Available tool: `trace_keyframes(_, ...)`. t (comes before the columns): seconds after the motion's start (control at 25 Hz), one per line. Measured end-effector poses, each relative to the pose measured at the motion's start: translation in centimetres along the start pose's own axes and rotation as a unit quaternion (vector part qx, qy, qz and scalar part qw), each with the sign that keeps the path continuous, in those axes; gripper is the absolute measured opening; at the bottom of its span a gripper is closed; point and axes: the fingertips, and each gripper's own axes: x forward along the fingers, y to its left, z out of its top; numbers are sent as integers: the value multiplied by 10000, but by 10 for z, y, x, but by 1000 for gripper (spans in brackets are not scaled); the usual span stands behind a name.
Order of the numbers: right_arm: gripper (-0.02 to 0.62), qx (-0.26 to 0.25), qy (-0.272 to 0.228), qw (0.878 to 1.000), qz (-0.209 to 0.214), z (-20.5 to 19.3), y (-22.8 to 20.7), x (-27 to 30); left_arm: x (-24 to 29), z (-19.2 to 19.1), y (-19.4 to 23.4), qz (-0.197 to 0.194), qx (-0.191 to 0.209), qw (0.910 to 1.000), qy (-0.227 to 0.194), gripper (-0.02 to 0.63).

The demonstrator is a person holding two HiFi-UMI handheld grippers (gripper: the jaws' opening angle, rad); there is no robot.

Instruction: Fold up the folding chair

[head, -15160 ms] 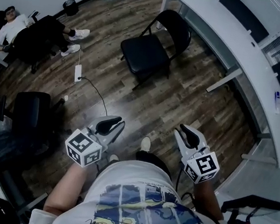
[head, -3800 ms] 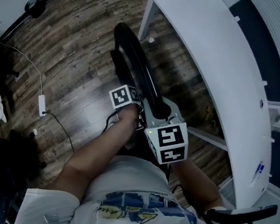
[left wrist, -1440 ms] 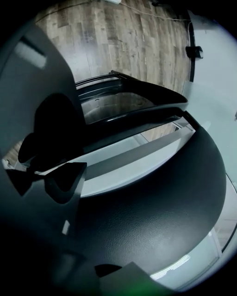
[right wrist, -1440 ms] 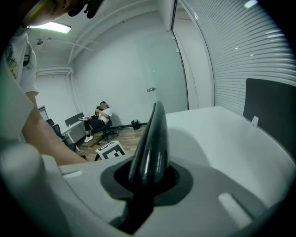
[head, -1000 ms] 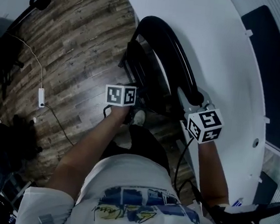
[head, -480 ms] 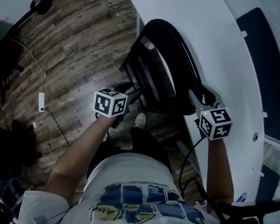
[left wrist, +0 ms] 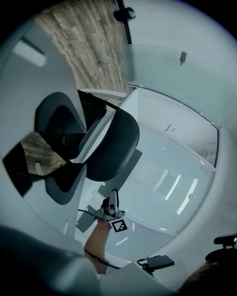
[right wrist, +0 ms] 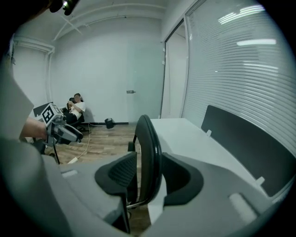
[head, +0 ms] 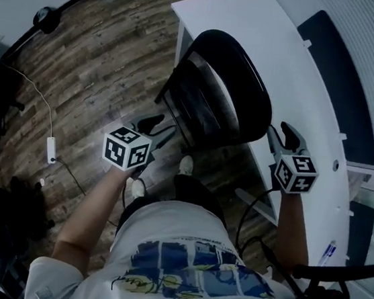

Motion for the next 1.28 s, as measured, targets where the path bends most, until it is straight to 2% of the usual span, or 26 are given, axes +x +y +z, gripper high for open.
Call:
trace_keyframes(0.12,161,42,-46,10000,23,-4,40,-22,-38,-4,-12,-221,163,9996,-32,194)
trace_keyframes(0.24,147,73,-81,9999,33,-8,87,-45,-80,-5,-24,-375,514,9979,-87,159)
trace_keyframes(0.4,135,36,-147,9999,39,-17,153,-78,-139,-17,-36,-493,780,9956,-142,84)
trace_keyframes(0.48,101,63,-216,9997,-10,-22,184,-94,-166,-25,-37,-513,851,9949,-194,19)
trace_keyframes(0.52,85,99,-235,9997,-36,-26,199,-102,-178,-31,-38,-542,865,9946,-205,8)
trace_keyframes(0.72,3,244,-220,9994,-124,-49,263,-139,-219,-68,-46,-865,922,9919,-77,8)
trace_keyframes(0.92,3,157,-244,9995,-126,-57,298,-166,-243,-89,-54,-923,912,9915,-122,8)
trace_keyframes(1.28,3,3,-376,9993,-79,-77,326,-220,-264,-114,-94,-1058,1035,9886,-266,8)
